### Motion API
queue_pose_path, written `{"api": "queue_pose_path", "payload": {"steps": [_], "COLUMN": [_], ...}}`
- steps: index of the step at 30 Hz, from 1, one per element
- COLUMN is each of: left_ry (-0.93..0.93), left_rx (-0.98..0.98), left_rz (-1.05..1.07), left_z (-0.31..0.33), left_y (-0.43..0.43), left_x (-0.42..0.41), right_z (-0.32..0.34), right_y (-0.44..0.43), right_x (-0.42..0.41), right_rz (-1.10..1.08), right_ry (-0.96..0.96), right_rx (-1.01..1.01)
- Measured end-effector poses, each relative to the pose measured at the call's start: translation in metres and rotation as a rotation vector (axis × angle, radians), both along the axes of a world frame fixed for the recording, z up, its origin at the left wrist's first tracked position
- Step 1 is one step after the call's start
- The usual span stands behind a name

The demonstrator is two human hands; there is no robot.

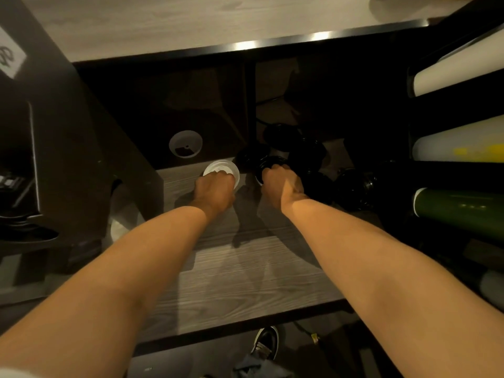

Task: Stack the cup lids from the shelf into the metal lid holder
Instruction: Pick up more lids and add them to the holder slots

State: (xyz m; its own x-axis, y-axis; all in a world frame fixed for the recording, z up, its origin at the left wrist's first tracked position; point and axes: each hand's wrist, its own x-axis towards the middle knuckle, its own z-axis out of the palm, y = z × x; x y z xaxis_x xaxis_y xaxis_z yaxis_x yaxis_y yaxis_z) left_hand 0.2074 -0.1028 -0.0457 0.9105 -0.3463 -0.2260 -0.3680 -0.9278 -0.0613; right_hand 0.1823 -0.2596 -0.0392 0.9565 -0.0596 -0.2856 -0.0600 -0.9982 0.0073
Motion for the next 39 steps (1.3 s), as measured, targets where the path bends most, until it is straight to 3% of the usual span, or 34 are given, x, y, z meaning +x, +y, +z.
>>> {"api": "queue_pose_path", "payload": {"steps": [9, 15, 21, 27, 34, 39], "left_ry": [0.020, 0.060, 0.082, 0.029, 0.023, 0.080], "left_rx": [-0.150, -0.222, -0.362, -0.535, -0.824, -1.034], "left_rz": [-0.047, 0.016, -0.004, 0.011, 0.142, 0.251], "left_z": [0.007, 0.012, 0.017, 0.045, 0.087, 0.103], "left_y": [0.013, 0.021, 0.022, 0.032, 0.069, 0.108], "left_x": [-0.003, -0.012, -0.027, -0.053, -0.101, -0.141], "right_z": [0.016, 0.015, 0.019, 0.037, 0.066, 0.083], "right_y": [-0.006, -0.001, 0.013, 0.029, 0.067, 0.105], "right_x": [0.000, -0.014, -0.030, -0.051, -0.087, -0.122], "right_rz": [-0.117, -0.095, -0.090, -0.071, -0.132, -0.277], "right_ry": [-0.077, -0.279, -0.357, -0.320, -0.309, -0.374], "right_rx": [0.171, 0.238, 0.274, 0.379, 0.344, 0.530]}}
